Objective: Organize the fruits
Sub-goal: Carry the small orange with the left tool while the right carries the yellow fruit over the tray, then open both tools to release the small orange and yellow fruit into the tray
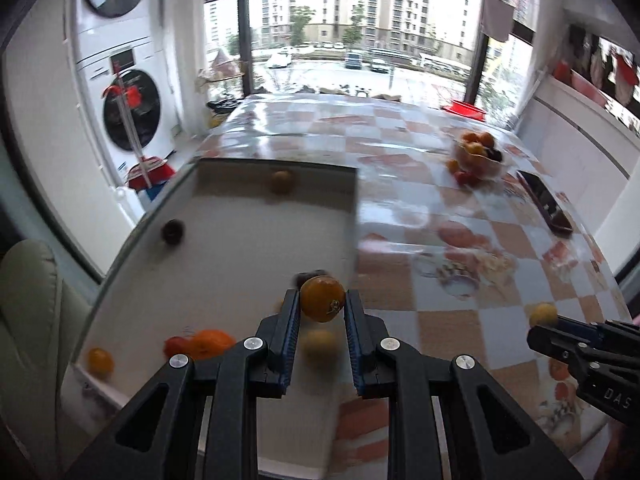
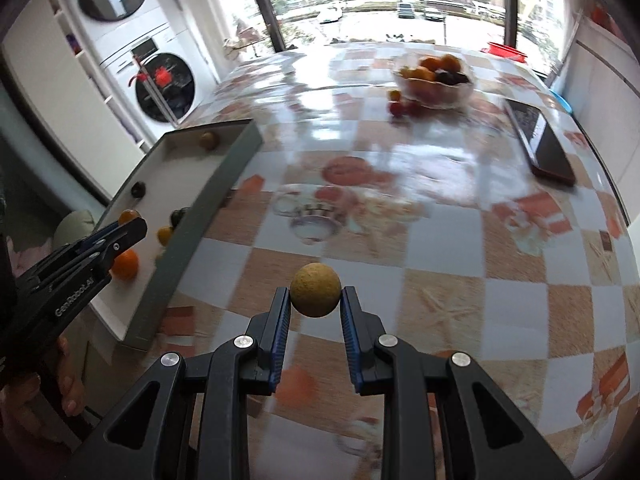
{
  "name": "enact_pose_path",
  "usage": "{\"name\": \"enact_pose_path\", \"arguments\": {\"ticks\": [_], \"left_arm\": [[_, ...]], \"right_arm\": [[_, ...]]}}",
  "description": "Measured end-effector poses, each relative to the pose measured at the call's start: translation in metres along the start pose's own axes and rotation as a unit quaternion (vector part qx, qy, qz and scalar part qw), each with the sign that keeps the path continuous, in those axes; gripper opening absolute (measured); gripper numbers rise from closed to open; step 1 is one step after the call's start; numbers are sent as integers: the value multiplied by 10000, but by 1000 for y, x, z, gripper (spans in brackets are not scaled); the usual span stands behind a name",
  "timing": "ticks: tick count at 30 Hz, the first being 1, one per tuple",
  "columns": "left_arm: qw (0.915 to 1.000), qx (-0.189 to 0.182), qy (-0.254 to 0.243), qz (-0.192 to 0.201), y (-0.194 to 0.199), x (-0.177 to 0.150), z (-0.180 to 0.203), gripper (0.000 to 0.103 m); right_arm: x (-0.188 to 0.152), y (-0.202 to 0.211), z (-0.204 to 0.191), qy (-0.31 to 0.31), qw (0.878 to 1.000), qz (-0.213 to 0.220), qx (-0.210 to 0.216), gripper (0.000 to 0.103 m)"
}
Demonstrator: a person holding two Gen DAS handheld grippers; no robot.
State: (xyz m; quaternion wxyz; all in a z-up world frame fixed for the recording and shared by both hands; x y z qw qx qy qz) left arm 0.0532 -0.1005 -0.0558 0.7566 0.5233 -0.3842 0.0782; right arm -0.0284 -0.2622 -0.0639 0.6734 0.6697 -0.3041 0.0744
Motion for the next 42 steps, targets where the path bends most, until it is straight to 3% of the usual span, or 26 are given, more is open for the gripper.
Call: {"name": "enact_pose_path", "arguments": {"ticks": [13, 19, 25, 28, 29, 31, 32, 33, 35, 42], "left_arm": [[9954, 550, 769, 146, 1, 0, -80, 24], [9951, 632, 752, 109, -5, -3, -84, 24], [9946, 650, 811, 18, -11, -9, -92, 24], [9946, 672, 785, -72, -15, -12, -94, 24], [9946, 691, 773, -90, -15, -13, -95, 26], [9944, 748, 741, -101, -15, -15, -95, 54], [9936, 831, 760, -10, -12, -16, -96, 78], [9927, 916, 781, 101, -8, -16, -97, 84], [9930, 871, 759, 246, -2, -14, -95, 84], [9938, 889, 658, 77, -4, -17, -87, 84]], "right_arm": [[27, -10, -97, 823, 9958, 5, 390, 28], [33, -23, -140, 1203, 9913, -33, 529, 28], [33, -38, -155, 1374, 9886, -201, 578, 28], [34, -40, -154, 1393, 9886, -198, 528, 45], [35, -39, -153, 1378, 9889, -171, 520, 58], [36, -36, -153, 1348, 9897, -65, 485, 66], [37, -34, -153, 1358, 9896, -24, 470, 67], [38, -32, -151, 1360, 9898, 22, 432, 69], [39, -30, -149, 1354, 9899, 41, 413, 73], [37, -27, -136, 1168, 9924, -16, 384, 79]]}}
Point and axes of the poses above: each gripper's, at about its wrist camera, not at the fingertips, and y roughly against the way its jaws point, z to its right, x to its top, the point moved 4 cm from there along -y, roughly the way its jaws point, and after that the axes turned 9 degrees about -x, right-handed, at the moved point
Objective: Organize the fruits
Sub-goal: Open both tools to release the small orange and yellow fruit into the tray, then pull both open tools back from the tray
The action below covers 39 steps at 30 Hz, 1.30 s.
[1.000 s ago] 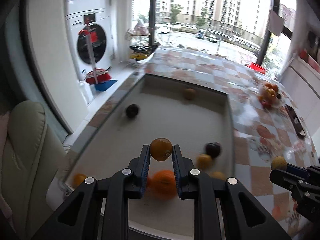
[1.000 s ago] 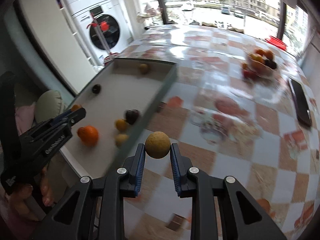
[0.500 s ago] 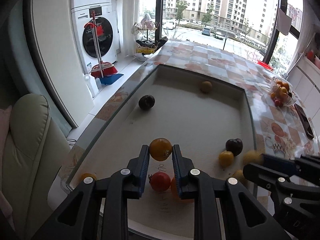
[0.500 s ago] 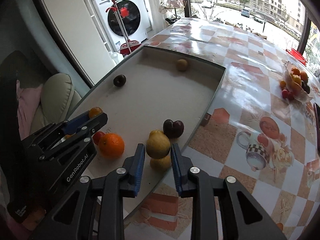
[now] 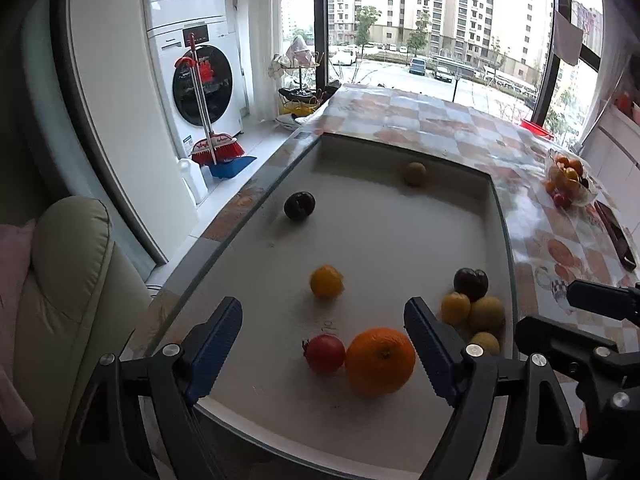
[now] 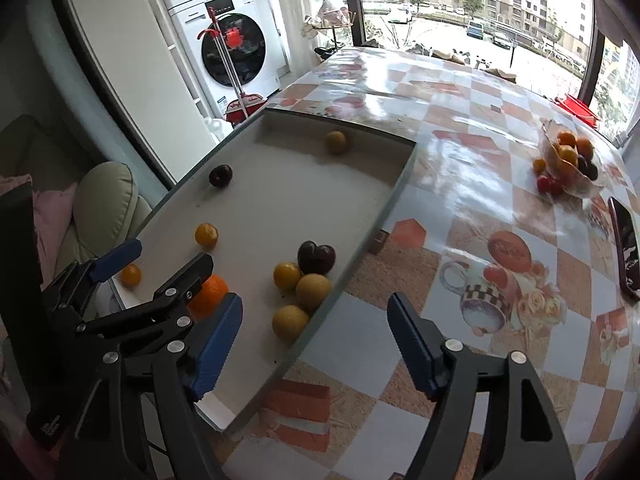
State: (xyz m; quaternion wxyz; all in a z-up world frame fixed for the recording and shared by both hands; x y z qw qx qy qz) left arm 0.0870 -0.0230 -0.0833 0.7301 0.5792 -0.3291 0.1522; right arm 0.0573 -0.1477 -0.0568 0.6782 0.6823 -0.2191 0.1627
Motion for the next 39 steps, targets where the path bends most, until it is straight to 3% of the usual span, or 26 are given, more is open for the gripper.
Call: {"name": "enact_pose_path", "arguments": {"ticks": [10, 12, 19, 35, 39], "left_arm": [[9996, 59, 19, -271, -2, -7, 4, 85], [9995, 151, 25, -260, -1, -8, 3, 103], [9996, 196, -43, -184, 5, -10, 2, 102], [9974, 274, -446, -490, -6, -33, 13, 102], [9962, 334, -623, -510, -9, -39, 19, 102]], "right_arm": [[-7, 3, 7, -18, 10000, -77, -53, 85], [-8, 4, 6, 2, 9999, -65, -84, 87], [-10, 5, 10, 36, 9996, -91, -256, 89], [-25, -11, 7, 124, 9981, -437, -416, 89], [-31, -17, 13, 12, 9985, -473, -285, 89]]}}
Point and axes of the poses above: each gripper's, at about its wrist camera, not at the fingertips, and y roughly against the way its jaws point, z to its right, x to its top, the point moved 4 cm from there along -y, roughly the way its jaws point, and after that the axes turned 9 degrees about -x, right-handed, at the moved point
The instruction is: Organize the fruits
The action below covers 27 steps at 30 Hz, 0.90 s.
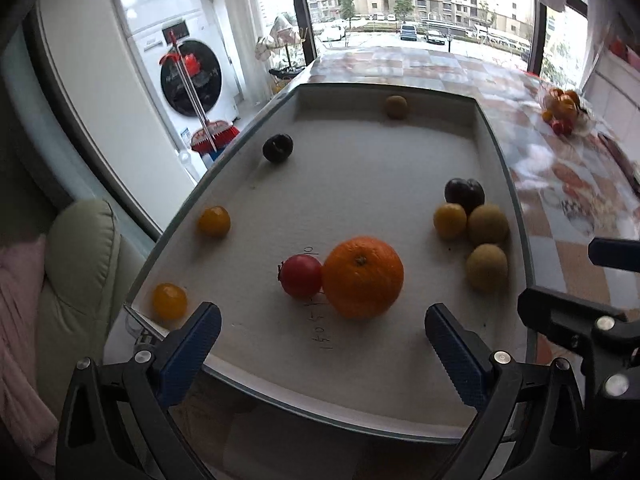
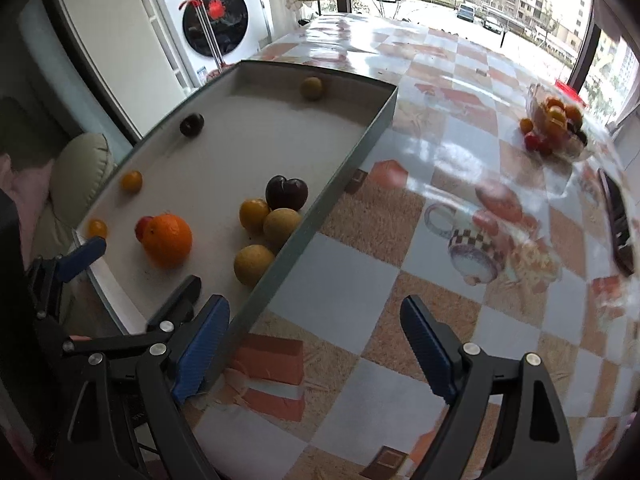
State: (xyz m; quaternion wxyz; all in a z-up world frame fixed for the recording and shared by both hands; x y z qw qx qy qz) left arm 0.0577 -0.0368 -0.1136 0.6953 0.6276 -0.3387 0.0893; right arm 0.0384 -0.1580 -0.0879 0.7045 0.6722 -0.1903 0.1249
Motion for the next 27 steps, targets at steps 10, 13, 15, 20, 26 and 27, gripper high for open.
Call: {"name": "enact_pose_path", "arguments": {"ticks": [10, 13, 15, 20, 26, 27], "left_arm": [[10000, -82, 32, 35, -1, 0, 3, 102], [10000, -79, 31, 38, -1, 0, 4, 102], [9999, -83, 29, 62, 0, 0, 3, 102], [9999, -78, 27, 109, 0, -1, 4, 102], [9999, -90, 28, 92, 0, -1, 5, 102], [9999, -90, 31, 90, -1, -1, 5, 102]], "right_arm": [[-12, -17, 16, -596, 9960, 188, 647, 99], [-14, -20, 15, -605, 9954, 332, 657, 103], [-15, -21, 15, -623, 9948, 419, 690, 103], [-20, -20, 18, -702, 9907, 862, 783, 103], [-25, -16, 22, -885, 9846, 1202, 905, 103], [-25, -16, 22, -887, 9845, 1206, 914, 103]]}}
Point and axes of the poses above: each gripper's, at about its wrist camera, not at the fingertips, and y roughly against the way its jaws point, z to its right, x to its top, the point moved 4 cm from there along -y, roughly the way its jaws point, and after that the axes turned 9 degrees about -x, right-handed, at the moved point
